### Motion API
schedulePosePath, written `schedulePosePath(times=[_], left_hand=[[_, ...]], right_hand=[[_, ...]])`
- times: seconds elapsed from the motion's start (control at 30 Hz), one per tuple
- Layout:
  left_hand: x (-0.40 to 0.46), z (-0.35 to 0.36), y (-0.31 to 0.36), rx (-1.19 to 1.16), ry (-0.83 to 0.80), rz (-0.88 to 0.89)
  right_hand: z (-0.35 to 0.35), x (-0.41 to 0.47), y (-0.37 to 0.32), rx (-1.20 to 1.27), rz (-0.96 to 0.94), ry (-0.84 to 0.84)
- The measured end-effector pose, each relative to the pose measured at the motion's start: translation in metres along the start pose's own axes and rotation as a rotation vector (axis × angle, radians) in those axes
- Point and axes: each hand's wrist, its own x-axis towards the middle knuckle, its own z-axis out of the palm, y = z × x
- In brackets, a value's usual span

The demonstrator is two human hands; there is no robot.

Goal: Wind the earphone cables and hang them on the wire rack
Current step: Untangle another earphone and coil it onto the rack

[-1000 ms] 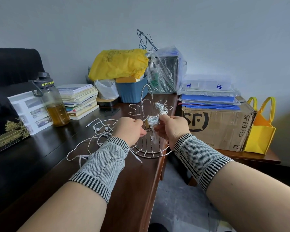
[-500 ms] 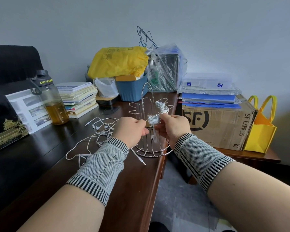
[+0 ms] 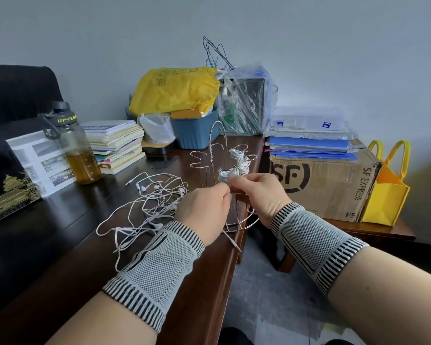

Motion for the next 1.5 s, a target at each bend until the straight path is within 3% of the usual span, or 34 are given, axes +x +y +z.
schedulePosePath(times=[0.27,0.47,0.67,0.77,0.9,0.97,1.23,1.5], left_hand=[[-0.001,0.003,0.001,0.036,0.062,0.024],[-0.007,0.010,0.000,-0.021,0.050,0.036],[0.004,0.014,-0.016,-0.436,0.261,-0.405],[0.009,0.020,-0.017,-0.663,0.224,-0.397],[0.016,0.016,-0.008,-1.311,0.125,-0.512],[0.020,0.014,-0.007,-1.529,0.070,-0.528],[0.019,0.022,-0.016,-1.685,-0.008,-0.443],[0.024,0.031,-0.011,-1.669,0.017,-0.469]], right_hand=[[-0.006,0.000,-0.011,-0.073,0.075,-0.113],[-0.002,-0.005,-0.012,-0.063,0.103,-0.104],[0.001,-0.012,-0.014,-0.150,0.029,-0.055],[0.003,-0.015,-0.012,-0.298,-0.116,-0.043],[0.007,-0.020,-0.008,-0.525,-0.338,-0.015],[0.007,-0.020,-0.008,-0.611,-0.400,0.006],[0.007,-0.018,0.000,-0.570,-0.420,0.082],[-0.004,-0.016,0.009,-0.281,-0.214,0.167]])
